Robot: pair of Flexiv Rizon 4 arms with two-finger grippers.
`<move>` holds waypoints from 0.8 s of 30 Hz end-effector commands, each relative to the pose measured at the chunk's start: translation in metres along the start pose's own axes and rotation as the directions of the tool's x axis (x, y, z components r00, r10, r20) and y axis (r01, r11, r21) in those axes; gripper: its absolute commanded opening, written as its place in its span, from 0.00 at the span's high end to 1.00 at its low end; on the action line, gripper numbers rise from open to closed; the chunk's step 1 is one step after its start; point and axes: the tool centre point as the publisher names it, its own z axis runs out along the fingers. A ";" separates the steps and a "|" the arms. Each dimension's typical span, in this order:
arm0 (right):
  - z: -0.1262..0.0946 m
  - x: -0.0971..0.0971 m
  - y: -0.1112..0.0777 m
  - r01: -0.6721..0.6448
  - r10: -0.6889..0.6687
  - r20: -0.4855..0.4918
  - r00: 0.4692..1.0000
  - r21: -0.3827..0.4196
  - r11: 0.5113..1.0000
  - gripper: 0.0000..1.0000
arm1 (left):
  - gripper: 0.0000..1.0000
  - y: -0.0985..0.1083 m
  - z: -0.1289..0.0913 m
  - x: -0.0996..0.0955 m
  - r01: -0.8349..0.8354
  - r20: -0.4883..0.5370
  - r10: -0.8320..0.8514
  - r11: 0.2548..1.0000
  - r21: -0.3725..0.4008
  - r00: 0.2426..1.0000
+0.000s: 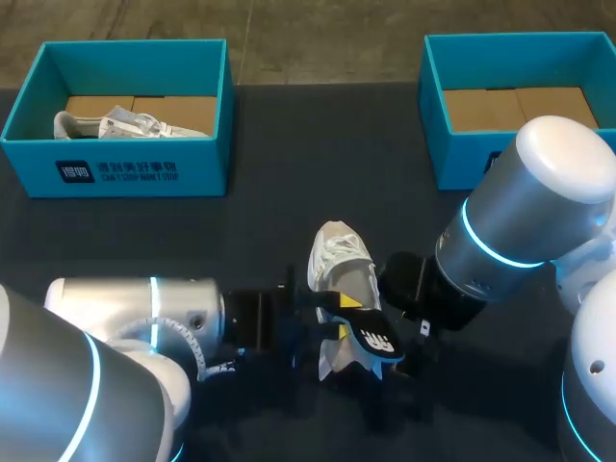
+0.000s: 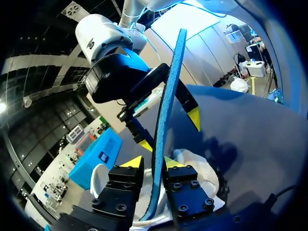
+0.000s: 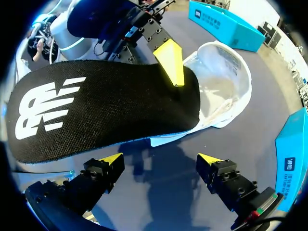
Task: Take the shoe out of the shoebox, open the shoe tongue, remove and reinsert the insole, then place the shoe into the shoebox
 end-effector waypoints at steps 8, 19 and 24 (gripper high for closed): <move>0.000 0.001 -0.001 0.000 0.000 -0.001 1.000 -0.003 1.000 0.00 | 0.76 -0.006 0.008 -0.007 0.013 -0.036 -0.014 0.999 -0.034 0.999; 0.000 0.001 -0.001 0.000 0.000 -0.001 1.000 -0.003 1.000 0.00 | 1.00 0.000 0.006 0.002 0.008 -0.060 -0.009 1.000 -0.020 0.998; 0.000 0.001 -0.001 0.000 0.000 -0.001 1.000 -0.003 1.000 0.00 | 1.00 0.008 0.004 0.002 0.008 -0.048 -0.008 1.000 -0.015 0.999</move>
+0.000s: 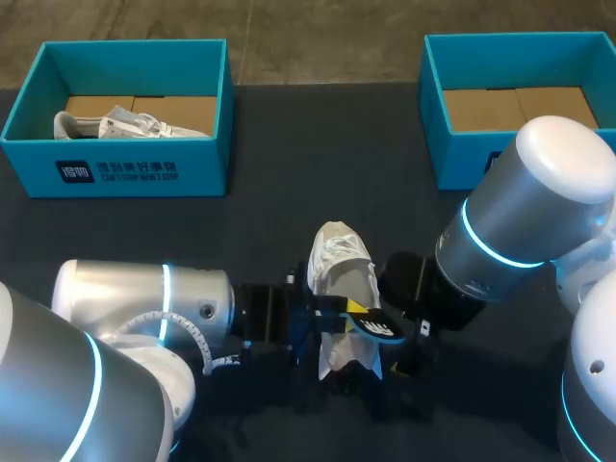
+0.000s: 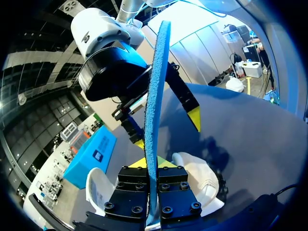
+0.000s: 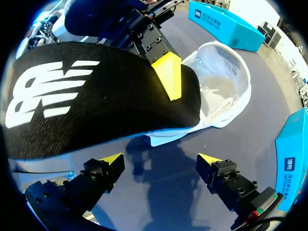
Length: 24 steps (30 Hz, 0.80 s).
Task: Take the shoe out of the shoebox, open the shoe tongue, remove and reinsert the insole, then place the shoe into the shoebox
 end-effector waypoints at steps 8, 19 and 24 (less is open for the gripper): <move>0.000 0.001 -0.001 0.000 0.000 -0.001 1.000 -0.003 1.000 0.00 | 1.00 0.018 -0.001 -0.005 0.001 0.028 -0.002 0.999 0.036 1.000; 0.000 0.001 -0.001 0.000 0.000 -0.001 1.000 -0.003 1.000 0.00 | 1.00 0.029 0.002 -0.008 -0.008 0.027 0.007 0.998 0.062 1.000; 0.000 0.001 -0.001 0.000 0.000 -0.001 1.000 -0.003 1.000 0.00 | 1.00 0.032 0.003 -0.009 -0.025 0.036 0.023 0.998 0.064 0.999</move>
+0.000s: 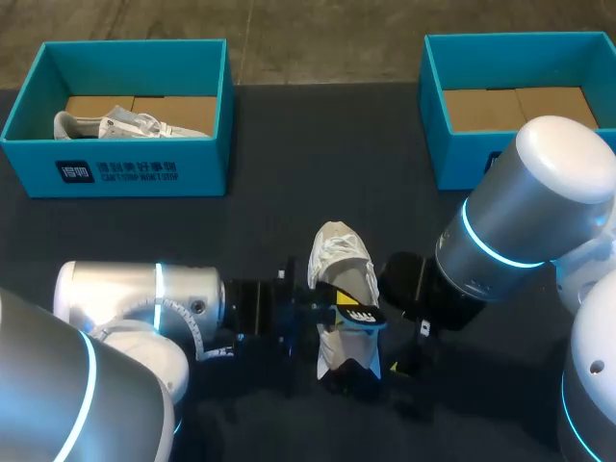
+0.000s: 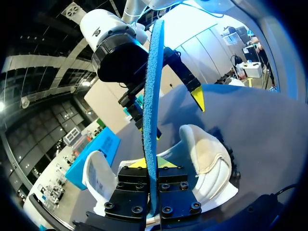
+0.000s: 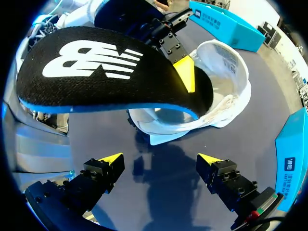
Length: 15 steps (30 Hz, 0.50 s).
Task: Take the shoe out of the shoebox, open the shoe tongue, remove and reinsert the insole, then place the shoe into the shoebox
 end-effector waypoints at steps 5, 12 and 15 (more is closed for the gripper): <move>0.000 0.001 -0.001 0.000 0.000 -0.001 1.000 -0.003 1.000 0.00 | 1.00 0.005 0.004 0.000 -0.040 0.011 0.040 0.999 0.018 0.999; 0.000 0.001 -0.001 0.000 0.000 -0.001 1.000 -0.003 1.000 0.00 | 1.00 0.007 0.005 0.002 -0.067 0.023 0.067 0.998 0.005 0.997; 0.000 0.001 -0.001 0.000 0.000 -0.001 1.000 -0.003 1.000 0.00 | 1.00 0.008 0.004 0.002 -0.071 0.024 0.071 0.997 -0.002 0.997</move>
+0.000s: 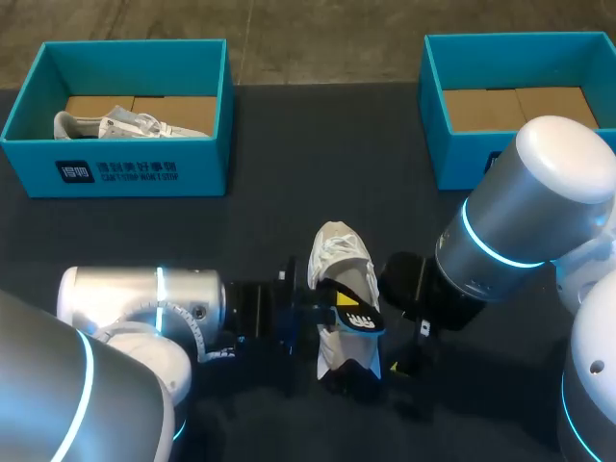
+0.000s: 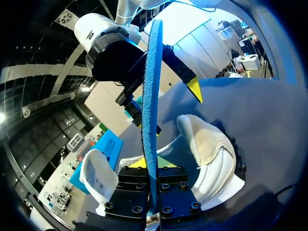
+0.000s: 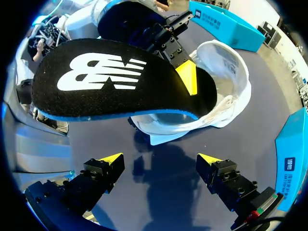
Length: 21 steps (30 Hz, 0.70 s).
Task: Take the shoe out of the shoebox, open the shoe tongue, remove and reinsert the insole, then place the shoe into the shoebox
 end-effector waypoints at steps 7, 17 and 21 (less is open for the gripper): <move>0.000 0.001 -0.001 0.000 0.000 -0.001 1.000 -0.003 1.000 0.00 | 0.94 -0.007 0.000 0.005 -0.012 0.005 0.012 1.000 0.002 1.000; 0.000 0.001 -0.001 0.000 0.000 -0.001 1.000 -0.003 1.000 0.00 | 0.68 -0.020 -0.001 0.006 -0.014 0.011 0.014 1.000 0.017 1.000; 0.000 0.001 -0.001 0.000 0.000 -0.001 1.000 -0.003 1.000 0.00 | 0.67 -0.025 -0.002 0.006 -0.020 0.017 0.019 0.999 0.027 1.000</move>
